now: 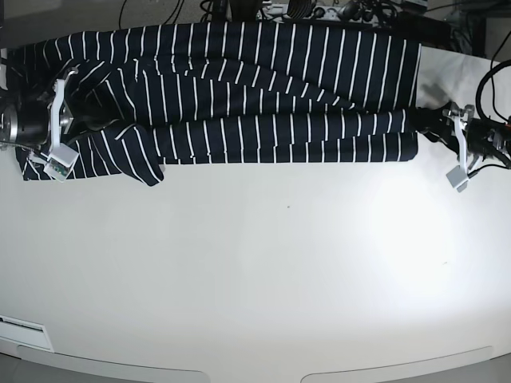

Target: Fold the T-shirt properly

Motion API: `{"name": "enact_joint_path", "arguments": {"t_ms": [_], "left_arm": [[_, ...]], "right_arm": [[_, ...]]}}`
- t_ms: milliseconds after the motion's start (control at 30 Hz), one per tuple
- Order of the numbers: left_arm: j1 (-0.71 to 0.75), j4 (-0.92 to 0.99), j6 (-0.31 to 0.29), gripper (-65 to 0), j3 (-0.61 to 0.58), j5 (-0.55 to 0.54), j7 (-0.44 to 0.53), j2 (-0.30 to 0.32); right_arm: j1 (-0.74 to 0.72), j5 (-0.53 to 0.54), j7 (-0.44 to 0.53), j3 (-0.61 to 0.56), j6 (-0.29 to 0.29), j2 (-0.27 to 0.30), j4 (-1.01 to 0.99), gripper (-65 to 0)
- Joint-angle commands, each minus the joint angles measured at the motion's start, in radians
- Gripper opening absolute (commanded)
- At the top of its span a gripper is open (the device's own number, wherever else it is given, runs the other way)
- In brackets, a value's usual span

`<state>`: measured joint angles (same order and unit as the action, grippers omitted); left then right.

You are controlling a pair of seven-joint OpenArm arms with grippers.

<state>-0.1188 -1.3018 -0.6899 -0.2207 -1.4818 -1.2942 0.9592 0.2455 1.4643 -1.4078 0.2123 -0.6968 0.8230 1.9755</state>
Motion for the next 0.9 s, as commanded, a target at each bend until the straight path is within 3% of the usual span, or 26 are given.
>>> {"name": "enact_joint_path", "arguments": {"t_ms": [0,200,633,867], "left_arm": [[-0.012,-0.007,-0.008,-32.0,0.01,-0.002,-0.003,0.024],[-0.013,-0.007,-0.008,-32.0,0.01,-0.002,-0.004,0.024],[-0.012,-0.007,-0.008,-32.0,0.01,-0.002,-0.004,0.024],[-0.013,-0.007,-0.008,-32.0,0.01,-0.002,-0.005,0.027]], "right_arm": [[0.011,0.019,0.012,0.015,-0.001,0.023,0.021,-65.0],[0.114,0.019,0.012,0.018,-0.001,0.034,0.09,-65.0],[0.188,0.019,0.012,0.018,-0.001,0.204,0.149,-65.0],[0.264,0.019,0.012,0.018,-0.001,0.241,0.148,-65.0]]}}
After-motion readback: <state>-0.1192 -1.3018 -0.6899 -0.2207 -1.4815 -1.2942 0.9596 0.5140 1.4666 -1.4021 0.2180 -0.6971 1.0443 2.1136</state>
